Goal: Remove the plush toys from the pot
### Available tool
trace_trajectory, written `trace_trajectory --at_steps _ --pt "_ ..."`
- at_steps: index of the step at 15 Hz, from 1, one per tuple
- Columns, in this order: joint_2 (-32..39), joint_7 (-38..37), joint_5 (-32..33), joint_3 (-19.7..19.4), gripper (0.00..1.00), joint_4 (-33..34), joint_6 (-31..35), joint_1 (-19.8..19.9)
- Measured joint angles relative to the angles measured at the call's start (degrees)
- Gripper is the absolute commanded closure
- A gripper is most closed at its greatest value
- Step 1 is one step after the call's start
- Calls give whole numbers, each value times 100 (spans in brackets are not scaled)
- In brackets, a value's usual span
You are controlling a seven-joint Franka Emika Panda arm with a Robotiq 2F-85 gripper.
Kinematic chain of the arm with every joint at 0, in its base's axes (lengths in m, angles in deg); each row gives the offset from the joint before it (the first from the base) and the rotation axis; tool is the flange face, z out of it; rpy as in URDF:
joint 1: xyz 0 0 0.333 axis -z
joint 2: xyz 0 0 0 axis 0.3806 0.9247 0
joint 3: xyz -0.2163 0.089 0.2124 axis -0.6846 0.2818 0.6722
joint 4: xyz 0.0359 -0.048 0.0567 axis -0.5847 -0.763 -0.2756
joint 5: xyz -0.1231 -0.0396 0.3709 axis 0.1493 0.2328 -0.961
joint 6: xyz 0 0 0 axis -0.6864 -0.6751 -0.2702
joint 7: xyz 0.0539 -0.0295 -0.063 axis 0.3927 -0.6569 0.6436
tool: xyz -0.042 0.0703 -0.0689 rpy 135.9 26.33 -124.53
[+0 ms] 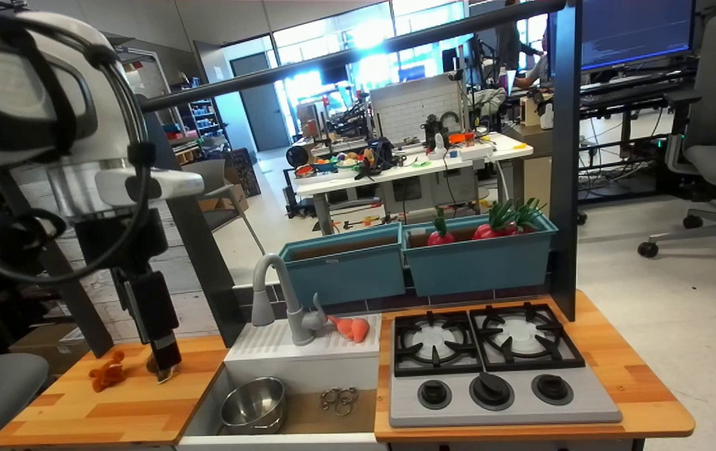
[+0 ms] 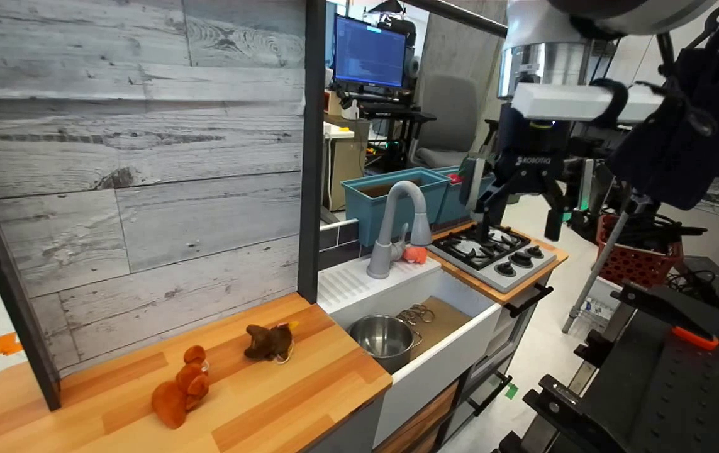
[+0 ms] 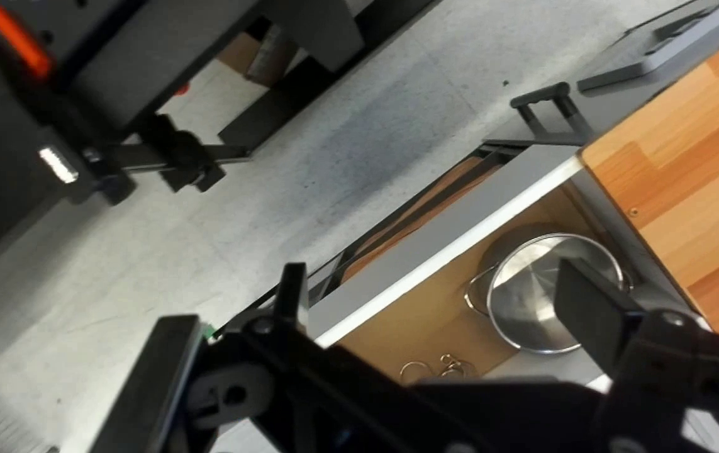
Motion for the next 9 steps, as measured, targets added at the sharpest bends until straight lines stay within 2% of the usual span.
trace_trajectory --at_steps 2,4,9 --pt "-412 -235 912 -235 0 -217 -198 -178" --pt "-776 -255 1681 -282 0 -415 -319 -182" --pt "-805 -264 1723 -243 0 -467 -321 -142"
